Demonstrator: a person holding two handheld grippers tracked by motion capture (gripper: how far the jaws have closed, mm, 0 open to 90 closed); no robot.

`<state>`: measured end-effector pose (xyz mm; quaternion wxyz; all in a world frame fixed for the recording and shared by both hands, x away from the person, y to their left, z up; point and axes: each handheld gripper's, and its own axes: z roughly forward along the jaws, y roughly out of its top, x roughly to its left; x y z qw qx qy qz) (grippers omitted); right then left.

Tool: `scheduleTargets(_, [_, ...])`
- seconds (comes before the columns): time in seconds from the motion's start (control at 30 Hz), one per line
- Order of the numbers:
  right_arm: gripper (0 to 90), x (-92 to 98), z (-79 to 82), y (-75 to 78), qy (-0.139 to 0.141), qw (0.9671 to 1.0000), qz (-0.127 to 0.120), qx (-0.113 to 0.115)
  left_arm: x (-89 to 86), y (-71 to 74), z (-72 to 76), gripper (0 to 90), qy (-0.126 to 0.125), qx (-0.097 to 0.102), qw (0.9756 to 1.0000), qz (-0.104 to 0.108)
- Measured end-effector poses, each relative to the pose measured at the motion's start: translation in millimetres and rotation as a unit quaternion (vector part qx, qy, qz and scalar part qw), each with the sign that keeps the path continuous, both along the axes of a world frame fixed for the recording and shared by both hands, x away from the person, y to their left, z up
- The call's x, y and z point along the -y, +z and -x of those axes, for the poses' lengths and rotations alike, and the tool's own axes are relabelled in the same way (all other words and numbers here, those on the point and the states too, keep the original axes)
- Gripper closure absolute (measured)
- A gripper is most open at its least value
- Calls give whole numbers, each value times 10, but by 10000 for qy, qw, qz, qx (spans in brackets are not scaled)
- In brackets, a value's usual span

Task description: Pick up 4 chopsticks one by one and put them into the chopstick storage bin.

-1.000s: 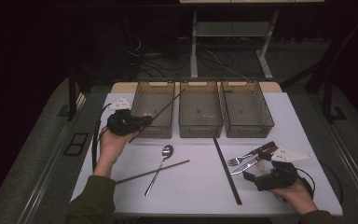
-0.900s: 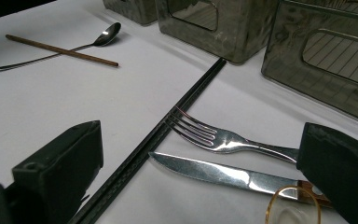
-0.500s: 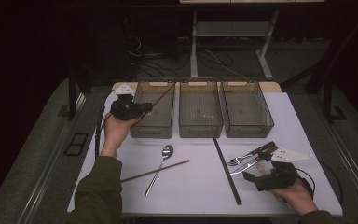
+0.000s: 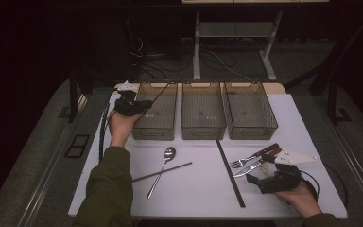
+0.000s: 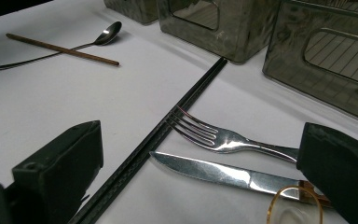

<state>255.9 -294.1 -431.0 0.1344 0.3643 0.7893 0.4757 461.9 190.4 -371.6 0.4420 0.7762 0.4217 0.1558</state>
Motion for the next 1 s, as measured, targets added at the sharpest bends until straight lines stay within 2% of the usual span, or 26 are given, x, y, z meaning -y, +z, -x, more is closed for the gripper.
scheduleTargets(0.07, [5, 0, -1, -1, -1, 10000, -3, -2, -10, -27, -32, 850, 113, -99, 9999, -83])
scheduleTargets(0.27, [5, -1, 1, -1, 4, 10000, -6, 7, -44, -72, -74, 850, 346, -280, 9989, -128])
scheduleTargets(0.43, [5, -5, 2, -2, 14, 10000, 8, 12, -30, -94, -76, 850, 402, -372, 9984, -135])
scheduleTargets(0.73, [5, -3, 3, -1, 19, 10000, 10, 15, 33, -140, -91, 836, 442, -493, 9974, -273])
scheduleTargets(0.87, [6, -2, 4, 0, 16, 10000, 3, 21, 61, -150, -93, 743, 403, -438, 9976, -340])
scheduleTargets(0.93, [5, -2, 4, 0, 21, 10000, 7, 22, 73, -148, -92, 700, 400, -385, 9974, -451])
scheduleTargets(1.0, [5, -3, 4, 0, 23, 10000, 7, 21, 82, -142, -87, 683, 368, -339, 9979, -416])
